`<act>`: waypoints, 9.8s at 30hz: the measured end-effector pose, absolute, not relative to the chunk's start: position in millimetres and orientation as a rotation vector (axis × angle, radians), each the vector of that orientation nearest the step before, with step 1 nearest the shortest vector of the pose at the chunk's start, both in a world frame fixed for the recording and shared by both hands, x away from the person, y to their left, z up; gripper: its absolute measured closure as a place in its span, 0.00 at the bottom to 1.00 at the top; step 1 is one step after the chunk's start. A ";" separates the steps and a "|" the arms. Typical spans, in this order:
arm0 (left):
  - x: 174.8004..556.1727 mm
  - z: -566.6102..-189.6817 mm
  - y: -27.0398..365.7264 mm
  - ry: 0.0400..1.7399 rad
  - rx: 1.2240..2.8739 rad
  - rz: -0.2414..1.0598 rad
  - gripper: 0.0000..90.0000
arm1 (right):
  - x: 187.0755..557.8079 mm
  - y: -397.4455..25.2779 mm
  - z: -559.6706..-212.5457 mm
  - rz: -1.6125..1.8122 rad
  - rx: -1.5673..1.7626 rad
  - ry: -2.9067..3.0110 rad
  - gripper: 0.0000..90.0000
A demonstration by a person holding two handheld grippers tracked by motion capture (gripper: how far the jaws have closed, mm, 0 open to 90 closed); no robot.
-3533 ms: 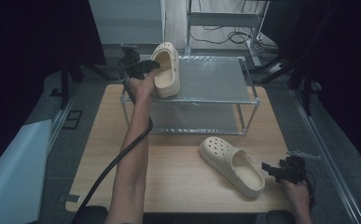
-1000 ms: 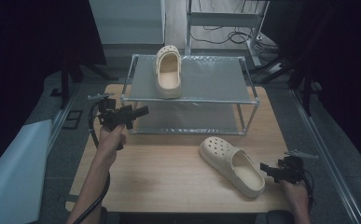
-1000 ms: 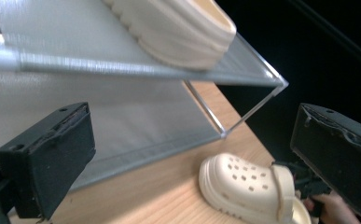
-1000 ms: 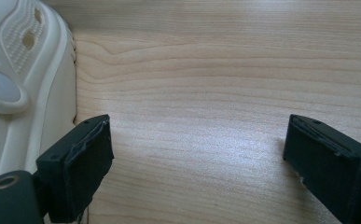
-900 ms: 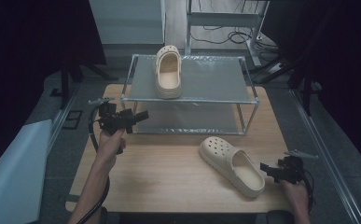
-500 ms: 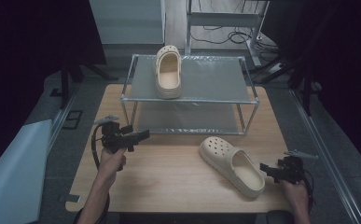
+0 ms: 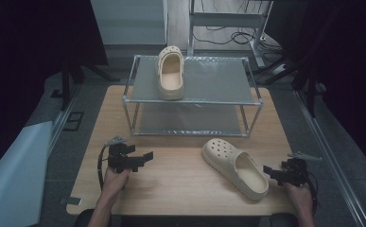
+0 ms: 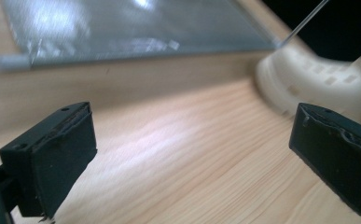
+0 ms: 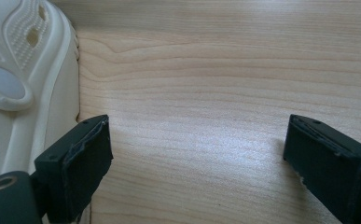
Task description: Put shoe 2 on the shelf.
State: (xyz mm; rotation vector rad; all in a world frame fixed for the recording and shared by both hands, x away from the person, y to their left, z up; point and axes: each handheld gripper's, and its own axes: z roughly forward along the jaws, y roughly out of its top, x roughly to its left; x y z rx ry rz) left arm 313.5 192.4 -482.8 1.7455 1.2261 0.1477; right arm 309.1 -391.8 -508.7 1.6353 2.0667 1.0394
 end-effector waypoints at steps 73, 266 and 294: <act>304.8 -520.0 160.0 1.239 2.156 0.467 0.00 | 279.2 -326.6 -485.2 0.979 1.432 2.234 0.02; 308.2 -519.9 163.9 1.231 2.114 0.367 0.00 | 567.8 -143.6 -303.7 1.251 2.138 1.601 0.51; 307.0 -518.8 160.6 1.203 2.105 0.370 0.00 | 542.2 -172.2 -301.9 1.577 1.796 1.849 0.29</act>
